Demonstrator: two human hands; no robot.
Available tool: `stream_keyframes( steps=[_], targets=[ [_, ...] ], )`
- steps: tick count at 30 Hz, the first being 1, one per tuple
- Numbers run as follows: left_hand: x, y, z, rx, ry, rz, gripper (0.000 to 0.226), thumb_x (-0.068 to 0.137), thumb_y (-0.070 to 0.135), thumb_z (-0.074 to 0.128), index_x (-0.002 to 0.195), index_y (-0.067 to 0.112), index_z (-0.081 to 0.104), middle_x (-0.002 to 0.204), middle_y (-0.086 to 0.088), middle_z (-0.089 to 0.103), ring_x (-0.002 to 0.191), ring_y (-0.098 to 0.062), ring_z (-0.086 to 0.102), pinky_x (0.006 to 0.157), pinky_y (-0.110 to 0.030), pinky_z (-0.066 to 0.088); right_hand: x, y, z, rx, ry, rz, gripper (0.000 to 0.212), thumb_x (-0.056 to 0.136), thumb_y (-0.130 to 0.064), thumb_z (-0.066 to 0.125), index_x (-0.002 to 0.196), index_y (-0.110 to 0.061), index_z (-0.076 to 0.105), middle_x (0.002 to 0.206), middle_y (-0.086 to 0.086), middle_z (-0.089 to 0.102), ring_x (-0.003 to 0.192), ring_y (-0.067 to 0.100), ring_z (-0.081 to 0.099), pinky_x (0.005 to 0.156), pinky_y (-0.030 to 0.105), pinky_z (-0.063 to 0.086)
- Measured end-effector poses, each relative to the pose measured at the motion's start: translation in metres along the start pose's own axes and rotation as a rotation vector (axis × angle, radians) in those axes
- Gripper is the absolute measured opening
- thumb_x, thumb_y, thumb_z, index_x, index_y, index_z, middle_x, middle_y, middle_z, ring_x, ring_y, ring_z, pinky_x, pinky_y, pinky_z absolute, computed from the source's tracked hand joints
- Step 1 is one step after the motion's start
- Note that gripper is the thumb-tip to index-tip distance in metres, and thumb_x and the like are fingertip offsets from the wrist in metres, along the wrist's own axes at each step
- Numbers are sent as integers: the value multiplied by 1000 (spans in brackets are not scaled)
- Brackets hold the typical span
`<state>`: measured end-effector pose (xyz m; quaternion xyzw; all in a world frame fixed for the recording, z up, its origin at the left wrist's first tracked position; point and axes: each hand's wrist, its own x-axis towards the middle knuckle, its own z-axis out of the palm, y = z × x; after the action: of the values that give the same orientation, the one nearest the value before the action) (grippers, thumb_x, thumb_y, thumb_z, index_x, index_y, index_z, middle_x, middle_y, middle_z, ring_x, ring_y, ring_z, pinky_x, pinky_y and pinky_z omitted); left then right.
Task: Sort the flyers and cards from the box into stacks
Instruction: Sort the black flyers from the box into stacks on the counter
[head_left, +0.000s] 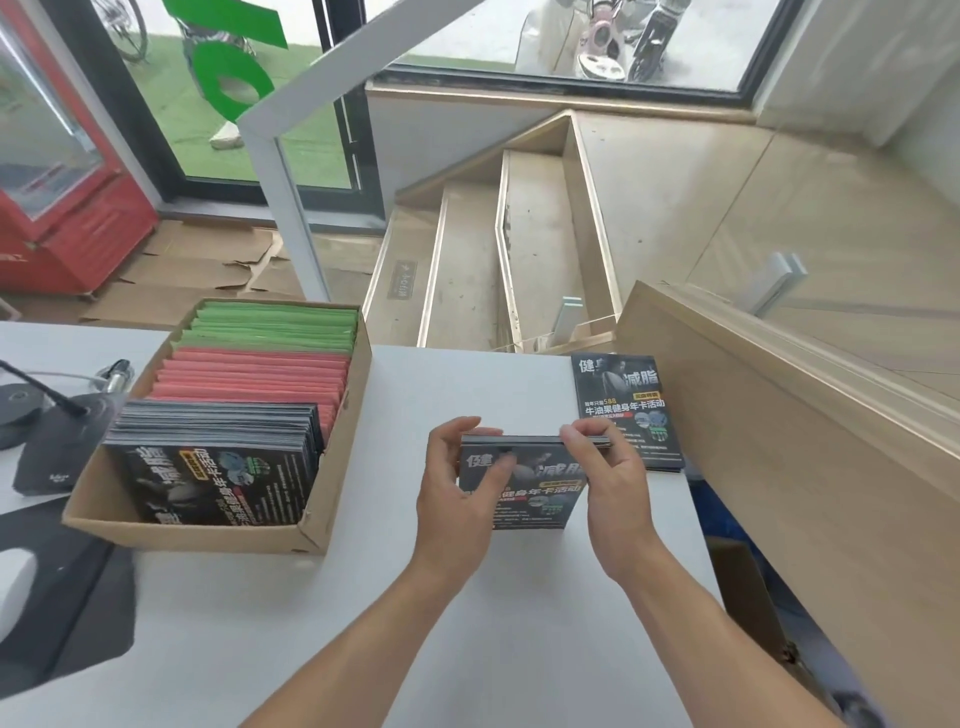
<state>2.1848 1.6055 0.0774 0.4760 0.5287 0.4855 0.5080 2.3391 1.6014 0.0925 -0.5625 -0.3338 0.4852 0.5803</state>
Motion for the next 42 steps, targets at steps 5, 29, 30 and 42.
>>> stream_keyframes(
  steps=[5,29,30,42],
  targets=[
    [-1,3,1,-5,-67,-33,16,97,14,66,111,17,58,91,10,77,96,-11,70,81,-32,56,-1,3,-4,-4,-28,4,31,82,-40,72,96,-14,63,91,10,65,87,18,61,83,36,48],
    [105,-32,106,349,-422,-350,75,89,24,76,151,21,34,143,1,52,118,-13,57,78,-18,48,110,4,-79,-538,411,69,24,102,-17,56,120,-31,48,106,-11,63,81,-2,60,60,21,47],
    [109,-38,115,450,-461,-331,83,85,25,80,153,20,32,146,-1,49,127,-17,52,90,-25,49,122,3,-84,-596,444,77,25,102,-17,56,121,-30,49,104,-11,62,80,-3,56,62,24,45],
    [112,-76,154,1034,-485,-30,113,74,33,80,159,13,8,151,-2,31,136,-25,30,110,-39,34,177,36,-104,-1293,310,243,53,95,-31,59,143,-13,44,140,12,48,130,32,41,108,41,35]
  ],
)
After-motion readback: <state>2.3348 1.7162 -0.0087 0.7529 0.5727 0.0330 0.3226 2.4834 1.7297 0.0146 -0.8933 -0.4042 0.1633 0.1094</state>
